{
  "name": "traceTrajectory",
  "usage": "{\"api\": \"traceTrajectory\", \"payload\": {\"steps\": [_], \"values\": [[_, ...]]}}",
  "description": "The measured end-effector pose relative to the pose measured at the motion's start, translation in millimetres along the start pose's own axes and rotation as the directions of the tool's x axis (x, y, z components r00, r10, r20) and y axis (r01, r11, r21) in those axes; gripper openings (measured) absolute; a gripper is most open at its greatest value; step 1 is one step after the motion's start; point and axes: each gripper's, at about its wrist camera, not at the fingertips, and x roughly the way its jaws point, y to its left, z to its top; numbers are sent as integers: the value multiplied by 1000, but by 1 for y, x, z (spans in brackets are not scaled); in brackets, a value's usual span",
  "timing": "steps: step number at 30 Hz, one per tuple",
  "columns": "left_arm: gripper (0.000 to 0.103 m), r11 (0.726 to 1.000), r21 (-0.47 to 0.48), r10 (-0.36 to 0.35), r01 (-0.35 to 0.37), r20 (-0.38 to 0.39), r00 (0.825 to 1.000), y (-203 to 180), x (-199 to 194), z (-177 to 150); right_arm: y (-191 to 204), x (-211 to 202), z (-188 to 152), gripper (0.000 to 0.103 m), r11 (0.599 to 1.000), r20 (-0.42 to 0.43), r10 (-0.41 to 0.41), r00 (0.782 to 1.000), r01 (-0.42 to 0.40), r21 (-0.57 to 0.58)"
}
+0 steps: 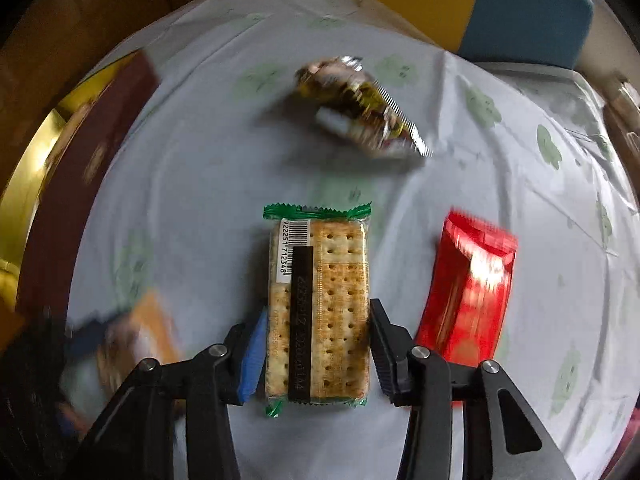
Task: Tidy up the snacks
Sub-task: 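Lift the pastry bag with the left tool while the right tool grasps the cracker pack, then carry the pastry bag into the gold tray and release it with the left tool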
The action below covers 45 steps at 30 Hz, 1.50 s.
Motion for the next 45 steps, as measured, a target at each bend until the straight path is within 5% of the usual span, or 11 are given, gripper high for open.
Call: {"api": "traceTrajectory", "payload": {"steps": [5,8,12,16,18,31,39,45], "values": [[64,1000,-3,3,-3,-11,1000,0,1,2,-8,-5,-25,53,997,25,78,997,-78,13],[65,1000,8,20,-20,-19,1000,-2,1,3,-5,-6,-30,71,994,35,105,994,-105,-7],[65,1000,7,25,-24,-25,999,-1,1,4,7,-3,-37,73,996,35,78,996,-76,-55],[65,999,7,35,-35,-24,999,-3,1,4,9,-2,-32,69,996,31,61,998,-59,-64],[65,999,6,38,-38,-25,999,-3,1,4,16,2,-22,47,996,41,39,998,-35,-87],[63,1000,4,28,-28,-38,999,-2,1,7,24,5,-14,49,995,42,47,998,-43,-95],[61,997,-81,-10,2,-94,995,14,-16,18,28,3,-23,49,993,67,42,997,-34,-116],[61,990,-135,-51,50,-7,999,34,-56,36,26,1,-30,49,992,71,39,997,-30,-121]]}}
